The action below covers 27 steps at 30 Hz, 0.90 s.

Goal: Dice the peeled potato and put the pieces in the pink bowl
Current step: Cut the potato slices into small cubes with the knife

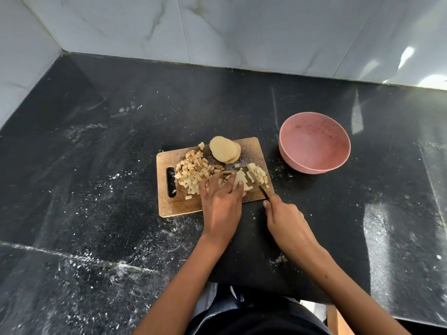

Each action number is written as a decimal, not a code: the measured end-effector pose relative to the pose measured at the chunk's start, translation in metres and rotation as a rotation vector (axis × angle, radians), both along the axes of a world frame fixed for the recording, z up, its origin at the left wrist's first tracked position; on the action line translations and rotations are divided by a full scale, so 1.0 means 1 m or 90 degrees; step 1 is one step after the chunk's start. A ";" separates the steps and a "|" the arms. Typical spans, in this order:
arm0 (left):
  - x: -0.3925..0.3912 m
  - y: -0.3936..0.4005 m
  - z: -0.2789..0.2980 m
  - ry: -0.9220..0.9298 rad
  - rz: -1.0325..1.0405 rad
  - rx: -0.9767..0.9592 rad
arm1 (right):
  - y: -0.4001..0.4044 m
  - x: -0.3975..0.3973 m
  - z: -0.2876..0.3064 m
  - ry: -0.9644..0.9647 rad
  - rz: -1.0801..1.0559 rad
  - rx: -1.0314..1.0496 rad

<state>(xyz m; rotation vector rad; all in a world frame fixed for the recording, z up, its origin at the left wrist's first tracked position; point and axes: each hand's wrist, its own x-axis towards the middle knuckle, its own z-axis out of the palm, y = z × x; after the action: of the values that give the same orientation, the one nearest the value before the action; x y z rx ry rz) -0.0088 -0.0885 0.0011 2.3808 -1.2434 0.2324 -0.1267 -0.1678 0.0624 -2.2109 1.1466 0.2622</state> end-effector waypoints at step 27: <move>-0.001 -0.001 0.004 0.039 0.013 0.001 | 0.003 0.010 -0.004 0.122 0.057 -0.013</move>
<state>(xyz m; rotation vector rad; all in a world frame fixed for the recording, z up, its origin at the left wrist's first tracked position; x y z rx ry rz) -0.0099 -0.0892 0.0051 2.3841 -1.1927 0.1627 -0.1168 -0.1649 0.0586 -2.2974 1.1543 0.5116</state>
